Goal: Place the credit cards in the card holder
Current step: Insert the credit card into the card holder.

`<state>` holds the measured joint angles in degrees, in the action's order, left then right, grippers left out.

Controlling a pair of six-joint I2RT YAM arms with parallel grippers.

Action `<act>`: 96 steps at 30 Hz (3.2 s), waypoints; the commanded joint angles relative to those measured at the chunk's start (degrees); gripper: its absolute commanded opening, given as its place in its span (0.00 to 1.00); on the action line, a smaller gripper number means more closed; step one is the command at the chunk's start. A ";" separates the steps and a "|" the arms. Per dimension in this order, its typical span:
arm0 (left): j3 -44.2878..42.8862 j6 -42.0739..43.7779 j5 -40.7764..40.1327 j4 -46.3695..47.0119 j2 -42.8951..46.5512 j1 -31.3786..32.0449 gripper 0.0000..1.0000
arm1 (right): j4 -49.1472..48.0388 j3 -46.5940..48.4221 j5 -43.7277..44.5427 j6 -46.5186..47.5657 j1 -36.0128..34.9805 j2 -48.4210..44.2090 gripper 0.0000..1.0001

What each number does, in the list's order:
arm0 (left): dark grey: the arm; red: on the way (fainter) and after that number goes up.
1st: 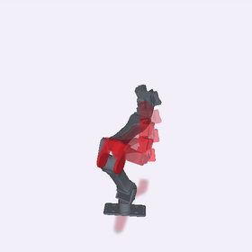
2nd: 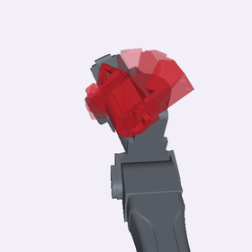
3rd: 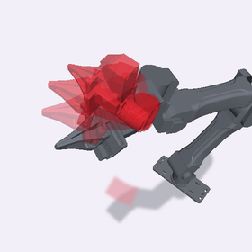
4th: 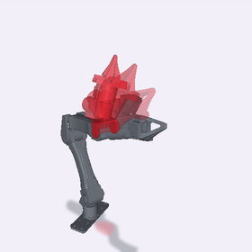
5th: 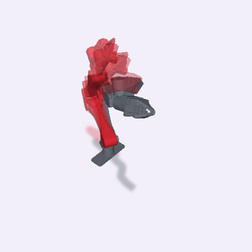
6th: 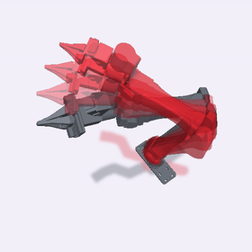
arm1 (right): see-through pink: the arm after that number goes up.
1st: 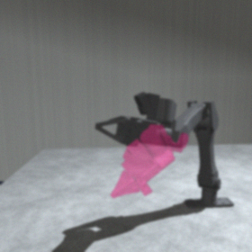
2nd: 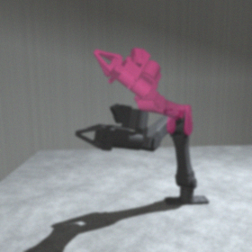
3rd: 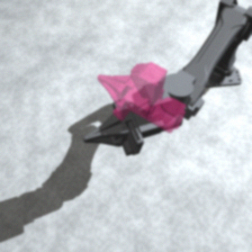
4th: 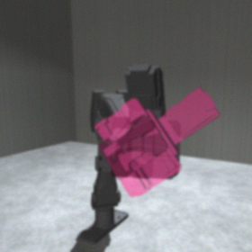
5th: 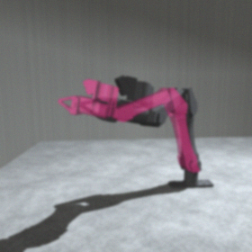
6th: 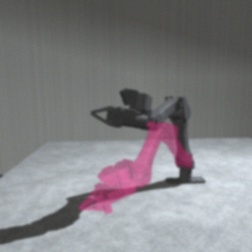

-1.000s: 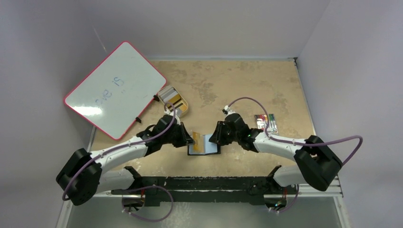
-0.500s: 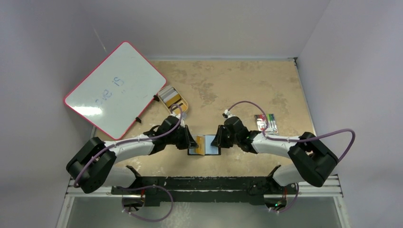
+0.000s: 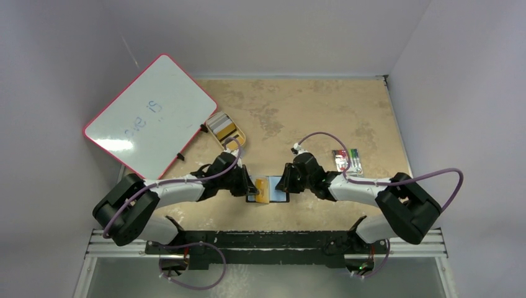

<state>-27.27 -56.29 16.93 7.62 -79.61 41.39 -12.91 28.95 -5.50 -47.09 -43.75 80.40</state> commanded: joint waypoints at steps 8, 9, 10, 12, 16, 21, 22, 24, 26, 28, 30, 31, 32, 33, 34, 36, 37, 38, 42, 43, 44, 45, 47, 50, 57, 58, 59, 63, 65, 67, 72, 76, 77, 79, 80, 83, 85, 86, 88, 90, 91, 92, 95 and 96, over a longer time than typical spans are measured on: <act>-4.55 2.93 -1.02 -5.41 5.42 0.14 0.00 | 2.47 -0.64 2.86 0.68 -0.11 0.34 0.25; -4.62 2.84 -1.06 -5.42 5.54 0.14 0.00 | 2.52 -0.59 2.89 0.68 -0.11 0.22 0.25; -4.70 2.84 -1.07 -5.51 5.37 0.15 0.00 | 2.60 -0.61 2.83 0.68 -0.11 0.20 0.25; -4.81 2.90 -0.99 -5.46 4.95 0.10 0.00 | 2.54 -0.53 2.85 0.73 -0.11 0.26 0.25; -4.45 3.12 -0.40 -3.75 3.66 -0.09 0.00 | 2.36 -0.40 2.86 0.77 -0.11 0.54 0.25; -3.61 1.89 1.44 2.19 1.90 -0.30 0.00 | 2.26 -0.71 2.90 0.69 -0.07 0.28 0.25; -3.61 1.81 1.78 2.83 1.39 -0.34 0.00 | 2.19 -0.69 3.02 0.68 -0.11 0.22 0.25; -3.36 1.55 1.97 3.44 0.23 -0.37 0.00 | 2.12 -0.78 3.04 0.71 -0.11 0.28 0.25; -3.05 1.67 2.03 3.66 -0.81 -0.43 0.00 | 1.92 -0.75 3.01 0.68 -0.11 0.45 0.25; -2.63 1.70 1.71 3.64 -1.71 -0.43 0.00 | 1.80 -0.78 3.03 0.60 -0.11 0.46 0.25; -2.76 2.18 0.67 1.76 -2.32 -0.48 0.00 | 1.83 -0.89 3.03 0.60 -0.11 0.39 0.25; -3.04 2.68 -0.27 0.38 -2.53 -0.45 0.00 | 1.81 -0.87 3.03 0.60 -0.11 0.37 0.25; -3.31 3.14 -0.70 -0.83 -2.59 -0.48 0.00 | 1.83 -0.83 3.06 0.60 -0.11 0.37 0.25; -3.43 3.55 -1.27 -1.98 -2.59 -0.49 0.00 | 1.78 -0.84 3.12 0.60 -0.10 0.34 0.25; -3.84 3.86 -2.12 -3.12 -2.50 -0.47 0.00 | 1.78 -0.96 3.12 0.60 -0.11 0.36 0.25; -4.54 4.39 -3.83 -6.30 -2.35 -0.43 0.00 | 1.78 -0.93 3.12 0.64 -0.10 0.45 0.25; -4.86 4.50 -4.41 -7.54 -2.16 -0.51 0.00 | 1.79 -0.84 3.06 0.60 -0.11 0.46 0.25; -5.12 4.66 -4.97 -8.33 -1.98 -0.44 0.00 | 1.83 -0.84 3.10 0.60 -0.11 0.54 0.25; -5.25 4.11 -6.01 -9.48 -1.15 -0.44 0.00 | 1.81 -0.91 3.07 0.60 -0.11 0.55 0.25; -5.30 4.01 -5.86 -9.41 -1.29 -0.47 0.00 | 1.81 -0.90 3.11 0.60 -0.11 0.50 0.25; -5.38 3.98 -5.80 -9.31 -1.50 -0.43 0.00 | 1.83 -0.91 3.12 0.60 -0.11 0.46 0.25; -5.47 3.67 -5.79 -9.33 -1.66 -0.43 0.00 | 1.81 -0.87 3.12 0.59 -0.08 0.46 0.25; -5.52 2.90 -5.93 -9.07 -2.03 -0.45 0.00 | 1.83 -0.76 3.12 0.64 -0.11 0.46 0.25; -5.26 1.85 -6.28 -8.33 -2.07 -0.43 0.00 | 1.95 -0.68 3.12 0.60 -0.11 0.30 0.25; -5.85 0.98 -5.95 -7.09 -2.86 -0.43 0.00 | 2.09 -0.42 3.22 0.60 -0.11 0.18 0.25; -5.87 0.85 -5.60 -6.57 -3.02 -0.43 0.00 | 2.06 -0.28 3.10 0.67 -0.11 0.26 0.25; -5.91 0.83 -5.09 -5.96 -3.36 -0.43 0.00 | 2.06 -0.27 3.12 0.68 -0.11 0.35 0.25; -6.02 0.26 -2.76 -2.63 -5.02 -0.36 0.00 | 1.30 -0.53 2.79 0.54 -0.11 0.52 0.25; -6.14 -0.09 -2.44 -1.81 -5.19 -0.39 0.00 | 1.13 -0.58 2.61 0.42 -0.09 0.70 0.25; -6.51 -0.17 -3.04 -2.03 -5.08 -0.37 0.00 | 1.13 -0.51 2.51 0.42 -0.11 0.73 0.25; -7.18 -0.22 -4.47 -2.71 -4.94 -0.28 0.00 | 1.28 -0.54 2.58 0.35 -0.11 0.18 0.25; -7.06 -0.34 -5.69 -2.63 -4.69 -0.18 0.00 | 1.40 -0.40 2.52 0.04 -0.11 -0.23 0.25; -6.97 -0.44 -5.95 -2.46 -4.60 -0.13 0.00 | 1.27 -0.39 2.39 -0.06 -0.11 -0.36 0.25; -6.75 -0.36 -5.52 -1.66 -4.84 0.07 0.00 | 1.14 -0.20 1.88 -0.12 -0.11 -0.68 0.25; -6.85 -0.22 -5.24 -1.42 -5.20 0.22 0.00 | 1.20 -0.09 1.58 -0.33 -0.11 -1.06 0.25; -6.72 -0.32 -5.21 -1.34 -5.78 0.47 0.00 | 2.47 0.55 0.86 -0.71 -0.11 -3.72 0.28; -6.57 -0.67 -5.47 -0.93 -5.64 0.59 0.00 | 4.46 1.07 1.27 -0.81 -0.11 -6.45 0.30; -6.56 -0.81 -5.64 -0.80 -5.45 0.68 0.00 | 5.94 1.15 1.06 -0.86 -0.06 -7.69 0.31; -6.69 -0.89 -6.08 -0.84 -5.27 0.71 0.02 | 7.54 0.82 1.96 -1.64 -0.03 -9.73 0.33; -6.99 -0.85 -6.43 -1.15 -5.12 0.76 0.04 | 9.06 0.54 3.75 -1.55 -0.02 -10.51 0.36; -7.07 -0.84 -6.61 -1.26 -5.17 0.79 0.05 | 9.32 0.26 3.94 -1.46 -0.02 -10.46 0.36; -7.17 -0.78 -6.71 -1.29 -5.24 0.79 0.05 | 9.46 0.05 3.85 -1.45 0.00 -10.20 0.37; -7.18 -0.84 -7.36 -1.25 -5.39 0.97 0.00 | 9.37 -0.77 3.72 -1.98 0.01 -9.28 0.37; -7.24 -0.73 -7.97 -1.44 -5.31 1.09 0.00 | 9.36 -0.94 3.93 -2.05 -0.02 -9.00 0.37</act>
<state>-32.80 -57.04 12.36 5.54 -84.77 42.06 -5.43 28.80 -3.49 -48.05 -43.75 70.87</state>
